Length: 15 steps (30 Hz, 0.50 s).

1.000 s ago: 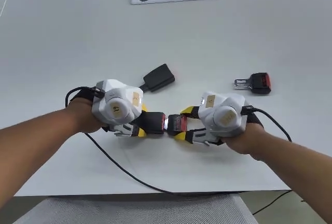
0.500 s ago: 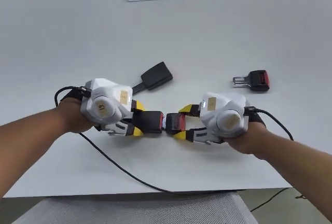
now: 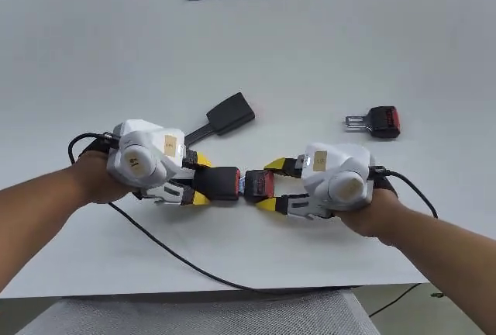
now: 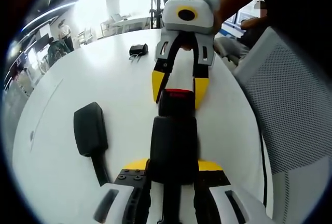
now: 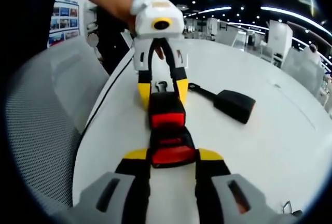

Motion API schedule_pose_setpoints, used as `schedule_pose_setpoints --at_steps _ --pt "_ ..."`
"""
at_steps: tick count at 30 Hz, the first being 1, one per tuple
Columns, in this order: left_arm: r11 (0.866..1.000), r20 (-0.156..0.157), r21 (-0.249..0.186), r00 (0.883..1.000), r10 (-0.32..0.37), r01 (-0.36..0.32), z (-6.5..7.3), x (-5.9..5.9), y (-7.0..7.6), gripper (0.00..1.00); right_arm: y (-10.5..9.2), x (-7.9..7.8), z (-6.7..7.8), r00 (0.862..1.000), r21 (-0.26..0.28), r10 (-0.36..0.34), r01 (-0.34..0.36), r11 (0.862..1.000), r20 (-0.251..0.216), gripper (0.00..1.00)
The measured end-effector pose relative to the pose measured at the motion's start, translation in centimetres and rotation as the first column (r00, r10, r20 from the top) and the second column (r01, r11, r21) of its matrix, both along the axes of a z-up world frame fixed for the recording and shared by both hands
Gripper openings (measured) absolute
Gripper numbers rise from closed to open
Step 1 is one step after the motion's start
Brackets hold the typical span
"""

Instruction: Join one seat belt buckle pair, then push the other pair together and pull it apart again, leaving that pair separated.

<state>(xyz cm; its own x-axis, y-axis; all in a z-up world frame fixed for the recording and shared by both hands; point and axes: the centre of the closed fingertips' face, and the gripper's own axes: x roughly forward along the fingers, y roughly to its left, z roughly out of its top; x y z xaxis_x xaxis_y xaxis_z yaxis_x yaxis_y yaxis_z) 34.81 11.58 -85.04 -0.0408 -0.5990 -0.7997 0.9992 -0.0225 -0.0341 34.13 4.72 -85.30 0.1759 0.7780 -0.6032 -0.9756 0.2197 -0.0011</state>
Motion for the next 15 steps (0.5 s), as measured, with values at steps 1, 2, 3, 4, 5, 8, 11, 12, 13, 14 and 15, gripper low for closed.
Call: schedule_pose_setpoints --at_steps 1,2,3,4,5,8,11,12,13,14,15 --pt "1.000 0.002 -0.002 1.000 -0.006 0.006 0.02 -0.03 0.00 0.32 -0.01 -0.03 0.01 1.000 -0.002 0.004 -0.004 1.000 0.007 0.31" --pt "1.000 0.001 -0.002 1.000 -0.006 0.006 0.01 -0.04 -0.01 0.32 0.02 -0.06 0.03 0.999 -0.013 0.018 -0.017 1.000 0.028 0.31" --pt "1.000 -0.001 -0.007 1.000 -0.008 0.008 -0.01 -0.09 -0.05 0.32 0.06 -0.02 0.06 0.998 -0.022 0.031 -0.030 0.999 0.047 0.31" --pt "1.000 -0.002 -0.010 1.000 -0.009 0.009 -0.01 -0.14 -0.03 0.32 0.04 0.00 0.03 0.999 -0.015 0.018 -0.018 1.000 0.032 0.31" --pt "1.000 -0.004 -0.015 1.000 -0.005 0.005 0.01 -0.15 -0.07 0.32 0.03 0.03 0.02 0.999 -0.012 0.015 -0.014 1.000 0.030 0.31" --pt "1.000 -0.002 -0.018 1.000 -0.006 0.006 0.06 -0.19 -0.12 0.32 0.07 0.09 0.01 1.000 -0.006 0.010 -0.010 1.000 0.027 0.31" --pt "1.000 -0.003 -0.031 1.000 0.007 -0.007 0.10 -0.18 -0.11 0.32 0.11 0.13 0.01 1.000 0.005 -0.003 0.003 1.000 0.012 0.31" --pt "0.999 0.000 -0.032 1.000 0.008 -0.008 0.10 -0.20 -0.11 0.32 0.13 0.13 0.03 1.000 0.010 -0.008 0.008 1.000 0.008 0.31" --pt "0.999 0.000 -0.033 1.000 0.011 -0.011 0.11 -0.19 -0.12 0.32 0.13 0.13 0.01 1.000 0.011 -0.010 0.010 1.000 0.007 0.31" --pt "0.999 0.000 -0.035 1.000 0.015 -0.015 0.12 -0.20 -0.13 0.32 0.13 0.12 0.01 1.000 0.011 -0.009 0.009 1.000 0.009 0.31" --pt "0.999 0.004 -0.034 1.000 0.015 -0.015 0.13 -0.24 -0.14 0.32 0.16 0.14 0.00 1.000 0.010 -0.007 0.007 1.000 0.012 0.31"
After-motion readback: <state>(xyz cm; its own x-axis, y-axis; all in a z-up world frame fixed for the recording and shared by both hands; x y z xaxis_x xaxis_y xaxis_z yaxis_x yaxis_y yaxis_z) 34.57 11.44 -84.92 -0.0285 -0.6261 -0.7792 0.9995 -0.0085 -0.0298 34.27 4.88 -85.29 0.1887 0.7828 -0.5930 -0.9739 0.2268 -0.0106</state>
